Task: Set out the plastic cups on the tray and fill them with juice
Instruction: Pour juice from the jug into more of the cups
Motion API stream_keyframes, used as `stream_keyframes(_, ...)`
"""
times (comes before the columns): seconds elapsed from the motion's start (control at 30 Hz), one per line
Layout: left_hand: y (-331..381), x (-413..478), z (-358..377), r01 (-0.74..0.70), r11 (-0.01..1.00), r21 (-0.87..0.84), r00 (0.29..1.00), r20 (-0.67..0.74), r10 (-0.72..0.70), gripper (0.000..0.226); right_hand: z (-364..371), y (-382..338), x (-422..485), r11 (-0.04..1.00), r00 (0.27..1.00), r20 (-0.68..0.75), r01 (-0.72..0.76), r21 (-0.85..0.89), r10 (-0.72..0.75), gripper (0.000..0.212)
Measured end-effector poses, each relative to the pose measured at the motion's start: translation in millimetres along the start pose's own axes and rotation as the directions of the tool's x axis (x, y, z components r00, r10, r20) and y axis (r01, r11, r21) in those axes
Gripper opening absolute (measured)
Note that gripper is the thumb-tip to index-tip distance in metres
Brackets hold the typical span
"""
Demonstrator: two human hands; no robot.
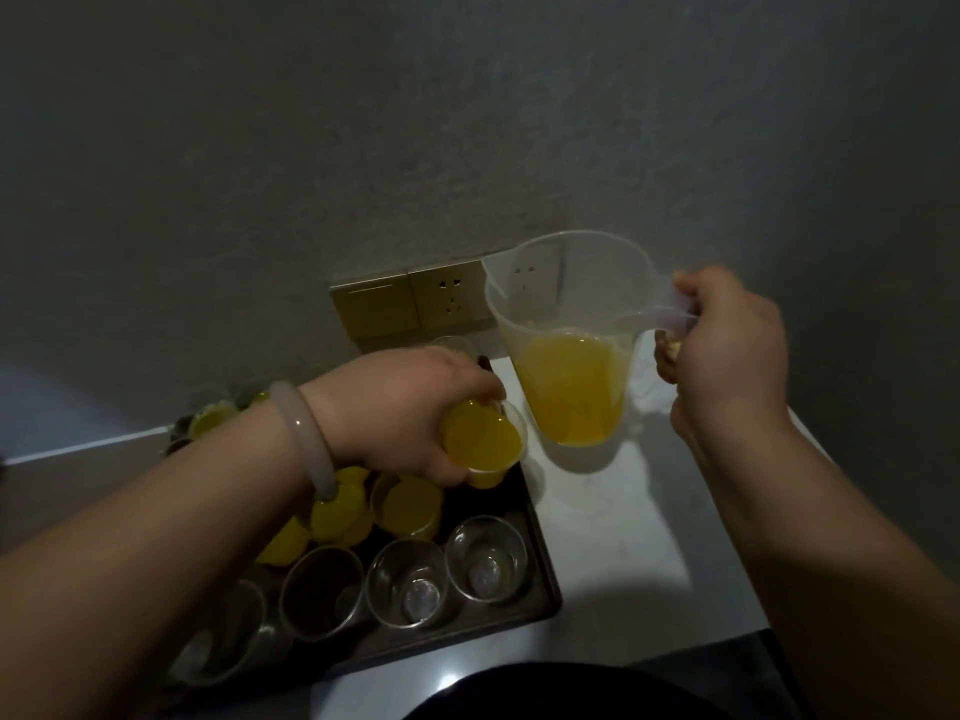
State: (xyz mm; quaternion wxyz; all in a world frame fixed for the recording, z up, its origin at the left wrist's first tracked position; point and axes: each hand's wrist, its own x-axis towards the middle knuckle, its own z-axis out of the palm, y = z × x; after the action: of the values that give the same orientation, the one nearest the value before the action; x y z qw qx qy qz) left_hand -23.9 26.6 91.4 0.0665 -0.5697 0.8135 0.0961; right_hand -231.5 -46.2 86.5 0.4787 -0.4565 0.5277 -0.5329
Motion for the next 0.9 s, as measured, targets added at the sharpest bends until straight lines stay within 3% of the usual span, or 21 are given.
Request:
stream_keyframes(0.47, -1, 27, 38, -0.113, 0.974, 0.197, 0.988, 0.129, 0.088, 0.076, -6, 23, -4, 0.999, 1.0, -0.022, -0.02, -0.035, 0.019, 0.033)
stream_keyframes(0.73, -3, 31, 48, -0.106, 0.954, 0.281, 0.986, 0.152, 0.065, 0.076, -10, 36, -2, 0.958, 0.994, 0.042, 0.112, -0.266, -0.104, 0.021)
stream_keyframes(0.9, -6, 29, 50, -0.091, 0.959, 0.268, 0.985, 0.163, 0.048, 0.077, -9, 36, -2, 0.977, 0.999, 0.018, 0.052, -0.209, -0.05, 0.024)
